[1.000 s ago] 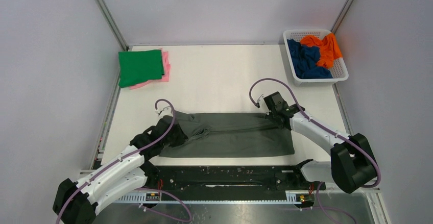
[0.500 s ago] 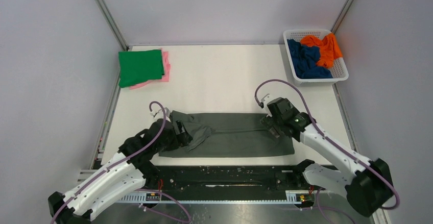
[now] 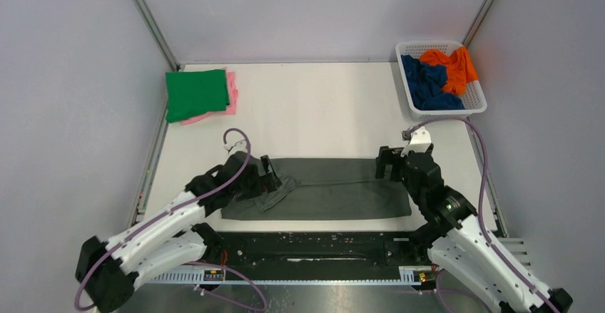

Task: Fold and stack the t-shirts
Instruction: Rotate the tshirt 90 degrees

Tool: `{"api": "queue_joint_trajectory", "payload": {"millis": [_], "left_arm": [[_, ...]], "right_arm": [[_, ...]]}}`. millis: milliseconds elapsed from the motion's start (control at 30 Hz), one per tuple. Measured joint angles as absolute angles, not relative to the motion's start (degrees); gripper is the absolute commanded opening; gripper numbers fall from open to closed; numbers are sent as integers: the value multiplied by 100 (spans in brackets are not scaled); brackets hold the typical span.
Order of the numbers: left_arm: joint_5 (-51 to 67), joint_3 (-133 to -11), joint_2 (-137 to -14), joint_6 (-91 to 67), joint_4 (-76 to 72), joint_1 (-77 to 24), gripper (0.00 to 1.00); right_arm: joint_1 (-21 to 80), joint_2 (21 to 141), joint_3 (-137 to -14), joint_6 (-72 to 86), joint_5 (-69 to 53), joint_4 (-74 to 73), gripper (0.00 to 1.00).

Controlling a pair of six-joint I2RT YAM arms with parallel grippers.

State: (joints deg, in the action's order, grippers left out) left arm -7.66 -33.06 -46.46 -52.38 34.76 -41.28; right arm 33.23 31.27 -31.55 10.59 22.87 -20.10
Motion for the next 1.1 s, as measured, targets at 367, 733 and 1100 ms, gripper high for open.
{"api": "queue_joint_trajectory", "payload": {"millis": [367,733,1100], "left_arm": [[222,-2998,-6930,-5343,1472,-2611,99],[1273,-4886,-9561,-5369,244,-1629,99],[2005,-9883,-13148,-5437,1087,-1461,99]], "right_arm": [[3328,6274,-3374,2324,1874,-1623,100],[3326,7999,-3695,2705,1769,-1116,99],[3879,8044,-3588,3476,707,-333,99]]}}
